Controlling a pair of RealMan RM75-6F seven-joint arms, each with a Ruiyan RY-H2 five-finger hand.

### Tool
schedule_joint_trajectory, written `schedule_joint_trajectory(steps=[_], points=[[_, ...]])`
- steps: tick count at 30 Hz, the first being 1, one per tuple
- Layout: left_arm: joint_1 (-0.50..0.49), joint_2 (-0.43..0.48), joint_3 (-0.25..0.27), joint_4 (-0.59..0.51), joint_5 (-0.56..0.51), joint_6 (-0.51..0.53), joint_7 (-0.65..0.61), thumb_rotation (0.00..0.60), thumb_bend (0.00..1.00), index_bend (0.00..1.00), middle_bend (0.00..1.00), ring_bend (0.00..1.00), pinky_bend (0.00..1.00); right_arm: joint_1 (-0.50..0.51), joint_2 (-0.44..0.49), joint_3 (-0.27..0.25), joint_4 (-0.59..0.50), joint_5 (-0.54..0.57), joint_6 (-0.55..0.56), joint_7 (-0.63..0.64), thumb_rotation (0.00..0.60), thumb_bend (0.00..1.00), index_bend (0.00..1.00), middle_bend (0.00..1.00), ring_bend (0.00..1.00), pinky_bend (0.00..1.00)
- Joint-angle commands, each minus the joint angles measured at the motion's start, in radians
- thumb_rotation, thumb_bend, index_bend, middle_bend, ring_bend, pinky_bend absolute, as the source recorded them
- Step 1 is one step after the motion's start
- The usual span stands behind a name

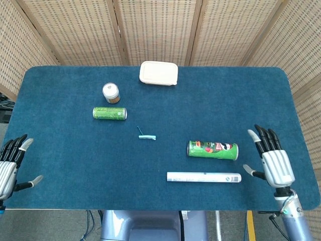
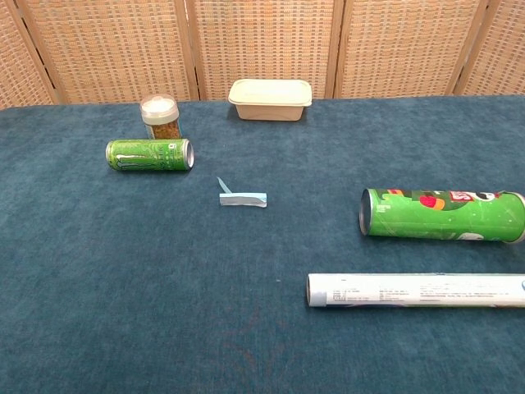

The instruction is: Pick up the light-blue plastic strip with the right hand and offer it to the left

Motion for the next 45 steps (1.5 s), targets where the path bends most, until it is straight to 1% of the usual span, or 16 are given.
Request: schedule_joint_trajectory(steps=[1, 2, 4, 5, 6, 10, 11, 14, 17, 20, 24, 30, 33, 37, 41, 45], points=[[-0.002, -0.002, -0.002, -0.002, -0.005, -0.005, 0.005, 0.6, 0.0, 0.0, 0.0, 0.0, 0.0, 0.098, 0.026, 0.075, -0.106, 0.086, -0.118, -0.073, 0.6, 0.0, 0.17, 0.0, 0.0, 0.0], [-0.004, -0.004, -0.003, -0.002, -0.008, -0.008, 0.008, 0.6, 0.0, 0.0, 0.0, 0.0, 0.0, 0.133, 0.026, 0.099, -0.142, 0.128, -0.163, -0.115, 0.6, 0.0, 0.19, 0.0, 0.0, 0.0], [-0.005, -0.005, -0.005, -0.003, -0.014, -0.01, 0.013, 0.6, 0.0, 0.0, 0.0, 0.0, 0.0, 0.2, -0.003, 0.136, -0.17, 0.202, -0.232, -0.207, 0.6, 0.0, 0.22, 0.0, 0.0, 0.0], [-0.006, -0.007, -0.007, -0.003, -0.02, -0.014, 0.016, 0.6, 0.0, 0.0, 0.0, 0.0, 0.0, 0.273, -0.053, 0.17, -0.177, 0.307, -0.312, -0.268, 0.6, 0.0, 0.24, 0.0, 0.0, 0.0], [-0.006, -0.008, -0.008, -0.003, -0.023, -0.015, 0.017, 0.6, 0.0, 0.0, 0.0, 0.0, 0.0, 0.31, -0.084, 0.189, -0.175, 0.374, -0.339, -0.309, 0.6, 0.0, 0.25, 0.0, 0.0, 0.0], [-0.009, -0.007, -0.013, -0.003, -0.034, -0.019, 0.018, 0.6, 0.0, 0.0, 0.0, 0.0, 0.0, 0.445, -0.214, 0.231, -0.126, 0.611, -0.377, -0.478, 0.6, 0.0, 0.3, 0.0, 0.0, 0.0], [-0.01, -0.007, -0.015, -0.004, -0.038, -0.022, 0.018, 0.6, 0.0, 0.0, 0.0, 0.0, 0.0, 0.488, -0.253, 0.238, -0.099, 0.676, -0.372, -0.535, 0.6, 0.02, 0.31, 0.0, 0.0, 0.0], [-0.015, -0.005, -0.018, -0.005, -0.048, -0.033, 0.015, 0.6, 0.0, 0.0, 0.0, 0.0, 0.0, 0.579, -0.353, 0.254, -0.016, 0.82, -0.354, -0.632, 0.6, 0.07, 0.33, 0.0, 0.0, 0.0], [-0.018, -0.004, -0.021, -0.005, -0.061, -0.043, 0.012, 0.6, 0.0, 0.0, 0.0, 0.0, 0.0, 0.644, -0.428, 0.264, 0.064, 0.93, -0.347, -0.676, 0.6, 0.12, 0.34, 0.0, 0.0, 0.0], [-0.023, -0.004, -0.025, -0.004, -0.073, -0.055, 0.01, 0.6, 0.0, 0.0, 0.0, 0.0, 0.0, 0.699, -0.501, 0.27, 0.152, 1.004, -0.343, -0.699, 0.6, 0.14, 0.36, 0.0, 0.0, 0.0], [-0.03, -0.005, -0.029, -0.006, -0.084, -0.067, 0.019, 0.6, 0.0, 0.0, 0.0, 0.0, 0.0, 0.758, -0.575, 0.283, 0.231, 1.067, -0.345, -0.713, 0.6, 0.19, 0.39, 0.0, 0.0, 0.0], [-0.04, -0.007, -0.036, -0.006, -0.109, -0.09, 0.025, 0.6, 0.0, 0.0, 0.0, 0.0, 0.0, 0.829, -0.681, 0.292, 0.35, 1.092, -0.346, -0.708, 0.6, 0.26, 0.42, 0.0, 0.0, 0.0], [-0.042, -0.006, -0.038, -0.004, -0.117, -0.095, 0.022, 0.6, 0.0, 0.0, 0.0, 0.0, 0.0, 0.85, -0.713, 0.29, 0.4, 1.103, -0.351, -0.713, 0.6, 0.28, 0.42, 0.0, 0.0, 0.0], [-0.043, -0.005, -0.041, -0.003, -0.123, -0.098, 0.017, 0.6, 0.0, 0.0, 0.0, 0.0, 0.0, 0.863, -0.732, 0.291, 0.432, 1.108, -0.358, -0.715, 0.6, 0.31, 0.43, 0.0, 0.0, 0.0], [-0.048, -0.002, -0.044, -0.003, -0.133, -0.111, 0.011, 0.6, 0.0, 0.0, 0.0, 0.0, 0.0, 0.882, -0.753, 0.274, 0.477, 1.098, -0.363, -0.736, 0.6, 0.32, 0.43, 0.0, 0.0, 0.0], [-0.054, -0.004, -0.044, -0.001, -0.139, -0.122, 0.012, 0.6, 0.0, 0.0, 0.0, 0.0, 0.0, 0.893, -0.788, 0.281, 0.525, 1.115, -0.375, -0.73, 0.6, 0.34, 0.43, 0.0, 0.0, 0.0]])
